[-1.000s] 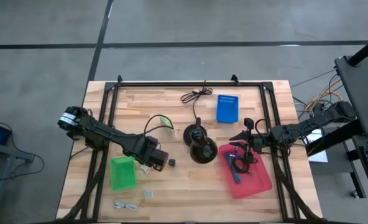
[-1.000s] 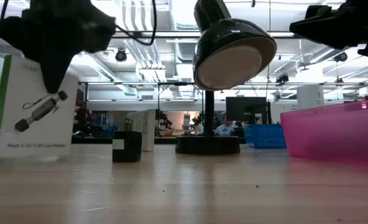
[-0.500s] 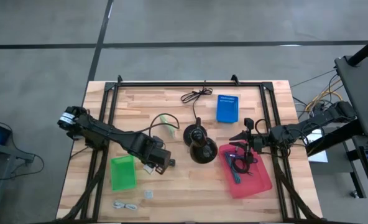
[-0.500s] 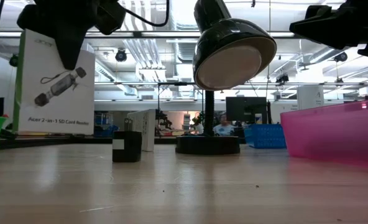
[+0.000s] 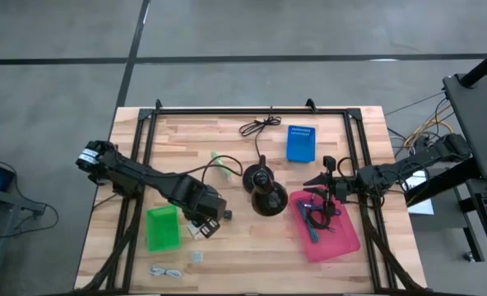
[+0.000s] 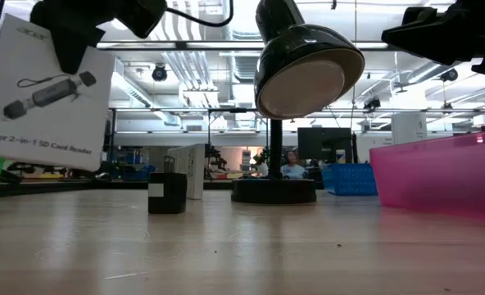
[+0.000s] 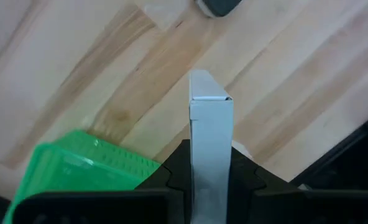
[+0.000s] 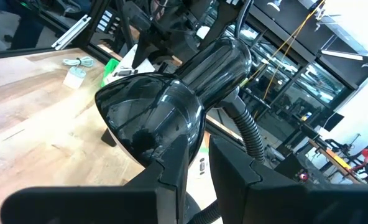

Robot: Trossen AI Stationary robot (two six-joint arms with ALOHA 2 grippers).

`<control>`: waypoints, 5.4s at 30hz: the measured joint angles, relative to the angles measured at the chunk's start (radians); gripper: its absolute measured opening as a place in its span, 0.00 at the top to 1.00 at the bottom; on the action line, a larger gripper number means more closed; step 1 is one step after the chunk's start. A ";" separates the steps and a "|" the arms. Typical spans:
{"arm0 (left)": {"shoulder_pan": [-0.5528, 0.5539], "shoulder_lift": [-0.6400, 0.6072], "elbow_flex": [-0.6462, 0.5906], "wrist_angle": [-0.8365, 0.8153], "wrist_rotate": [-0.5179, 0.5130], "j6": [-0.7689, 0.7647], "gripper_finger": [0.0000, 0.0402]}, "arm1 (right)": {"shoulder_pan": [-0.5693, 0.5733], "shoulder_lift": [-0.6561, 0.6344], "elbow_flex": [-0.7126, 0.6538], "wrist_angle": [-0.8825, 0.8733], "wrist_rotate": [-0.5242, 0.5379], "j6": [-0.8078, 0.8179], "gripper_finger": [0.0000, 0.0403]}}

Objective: Pick and place items into bin
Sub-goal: Put the bottom white card reader box into the green bin

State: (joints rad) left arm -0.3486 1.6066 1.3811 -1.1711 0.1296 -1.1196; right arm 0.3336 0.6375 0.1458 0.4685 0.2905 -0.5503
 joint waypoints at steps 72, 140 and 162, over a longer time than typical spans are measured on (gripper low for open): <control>-0.245 0.016 0.147 -0.400 -0.121 0.341 0.92 | 0.000 0.000 0.000 0.000 0.000 0.000 0.87; -0.315 -0.073 0.017 -0.400 -0.034 0.170 0.92 | 0.000 0.000 0.000 0.000 0.000 0.000 0.87; -0.315 -0.071 -0.146 -0.400 -0.084 0.078 0.92 | 0.000 0.000 0.000 0.000 0.000 0.000 0.87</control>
State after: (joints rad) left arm -0.6632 1.5360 1.2355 -1.5707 0.0457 -1.0416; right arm 0.3332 0.6376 0.1459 0.4685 0.2901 -0.5504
